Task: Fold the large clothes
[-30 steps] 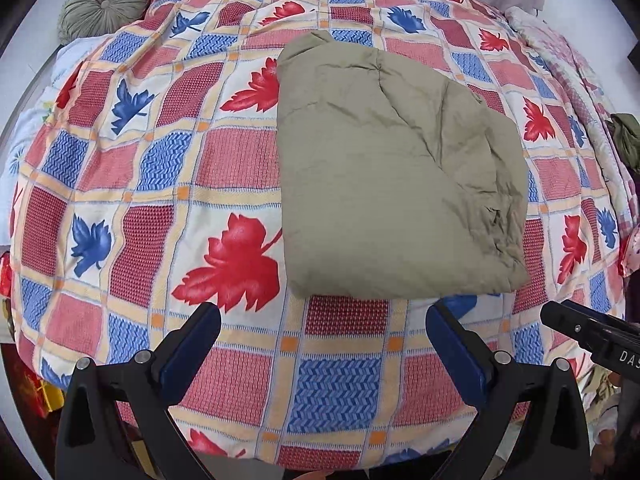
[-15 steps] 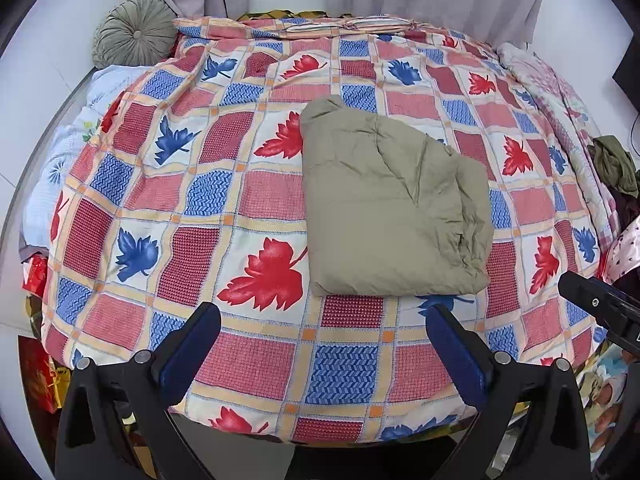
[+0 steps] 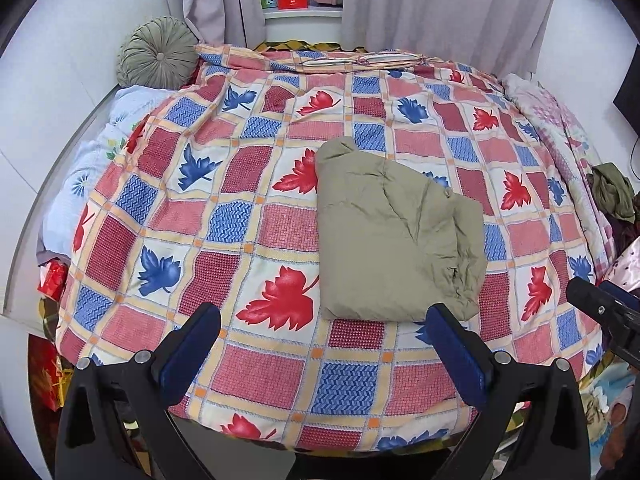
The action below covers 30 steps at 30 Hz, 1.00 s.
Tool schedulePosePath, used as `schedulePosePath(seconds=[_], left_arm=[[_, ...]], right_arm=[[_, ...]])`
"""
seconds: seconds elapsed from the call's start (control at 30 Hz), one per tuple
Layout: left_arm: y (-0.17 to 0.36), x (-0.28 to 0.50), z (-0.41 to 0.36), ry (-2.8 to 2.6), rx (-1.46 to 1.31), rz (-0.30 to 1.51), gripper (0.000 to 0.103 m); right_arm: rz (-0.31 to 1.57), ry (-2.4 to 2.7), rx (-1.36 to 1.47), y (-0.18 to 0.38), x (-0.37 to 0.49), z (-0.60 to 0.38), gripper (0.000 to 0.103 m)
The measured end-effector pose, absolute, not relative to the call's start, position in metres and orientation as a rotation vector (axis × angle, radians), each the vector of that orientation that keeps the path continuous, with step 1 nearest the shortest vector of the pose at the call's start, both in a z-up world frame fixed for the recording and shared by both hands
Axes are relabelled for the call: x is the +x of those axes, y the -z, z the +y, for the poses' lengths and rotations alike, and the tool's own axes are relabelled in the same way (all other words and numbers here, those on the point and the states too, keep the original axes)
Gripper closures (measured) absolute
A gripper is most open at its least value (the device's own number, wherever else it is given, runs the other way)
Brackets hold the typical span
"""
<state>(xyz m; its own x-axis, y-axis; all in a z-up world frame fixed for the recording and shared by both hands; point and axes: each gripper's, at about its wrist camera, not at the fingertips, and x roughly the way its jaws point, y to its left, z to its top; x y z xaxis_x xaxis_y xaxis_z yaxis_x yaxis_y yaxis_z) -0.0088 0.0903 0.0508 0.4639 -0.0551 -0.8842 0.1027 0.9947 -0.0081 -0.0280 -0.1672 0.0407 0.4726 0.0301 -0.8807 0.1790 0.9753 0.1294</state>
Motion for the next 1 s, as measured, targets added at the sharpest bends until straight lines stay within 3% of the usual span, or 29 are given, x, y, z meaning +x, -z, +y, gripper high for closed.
schedulePosePath(seconds=[1.0], left_arm=[[-0.0599, -0.0089, 0.0885, 0.087, 0.055, 1.069, 0.000]], right_arm=[[1.065, 0.106, 0.205, -0.0447, -0.0257, -0.1651, 0.012]])
